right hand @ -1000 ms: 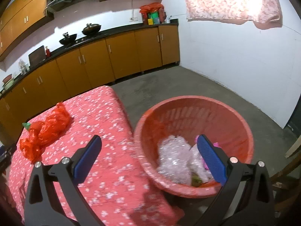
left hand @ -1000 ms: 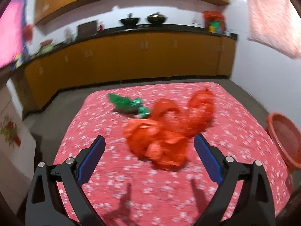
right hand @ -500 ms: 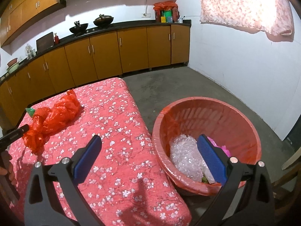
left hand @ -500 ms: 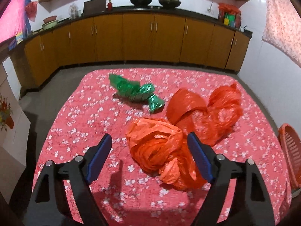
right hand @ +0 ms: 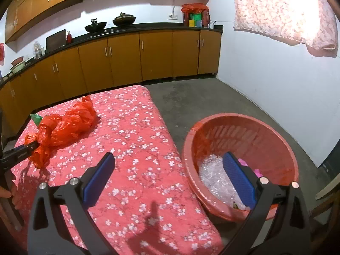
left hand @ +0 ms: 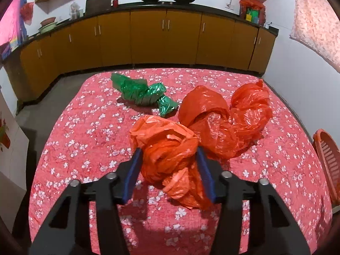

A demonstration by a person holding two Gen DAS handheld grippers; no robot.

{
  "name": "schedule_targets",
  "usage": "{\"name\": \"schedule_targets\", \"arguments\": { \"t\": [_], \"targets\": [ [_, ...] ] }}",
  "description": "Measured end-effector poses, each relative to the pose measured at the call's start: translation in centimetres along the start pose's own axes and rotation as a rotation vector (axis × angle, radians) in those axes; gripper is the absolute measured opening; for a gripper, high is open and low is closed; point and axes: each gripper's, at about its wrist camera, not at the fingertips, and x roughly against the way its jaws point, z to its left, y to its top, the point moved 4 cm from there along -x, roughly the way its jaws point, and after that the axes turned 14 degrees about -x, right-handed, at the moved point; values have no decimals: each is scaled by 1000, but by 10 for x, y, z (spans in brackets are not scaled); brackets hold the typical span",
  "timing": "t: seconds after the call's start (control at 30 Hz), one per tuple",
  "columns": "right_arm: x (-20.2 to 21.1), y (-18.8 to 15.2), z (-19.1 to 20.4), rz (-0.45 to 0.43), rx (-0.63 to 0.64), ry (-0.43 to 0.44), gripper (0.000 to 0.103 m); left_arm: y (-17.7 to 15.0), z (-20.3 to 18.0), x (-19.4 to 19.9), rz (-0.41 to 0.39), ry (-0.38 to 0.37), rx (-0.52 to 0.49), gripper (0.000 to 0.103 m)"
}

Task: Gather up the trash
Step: 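Grasp an orange bag with the left tool while the right tool grasps another orange bag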

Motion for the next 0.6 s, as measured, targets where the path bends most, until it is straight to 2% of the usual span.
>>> {"name": "schedule_targets", "arguments": {
  "t": [0.13, 0.3, 0.6],
  "targets": [
    [-4, 1, 15, -4, 7, 21, 99, -2, 8, 8, -13, -8, 1, 43],
    [-17, 2, 44, 7, 30, 68, 99, -8, 28, 14, -21, -14, 14, 41],
    [-66, 7, 127, 71, 19, 200, 99, -12, 64, 17, -38, 30, 35, 40]
  ]
}}
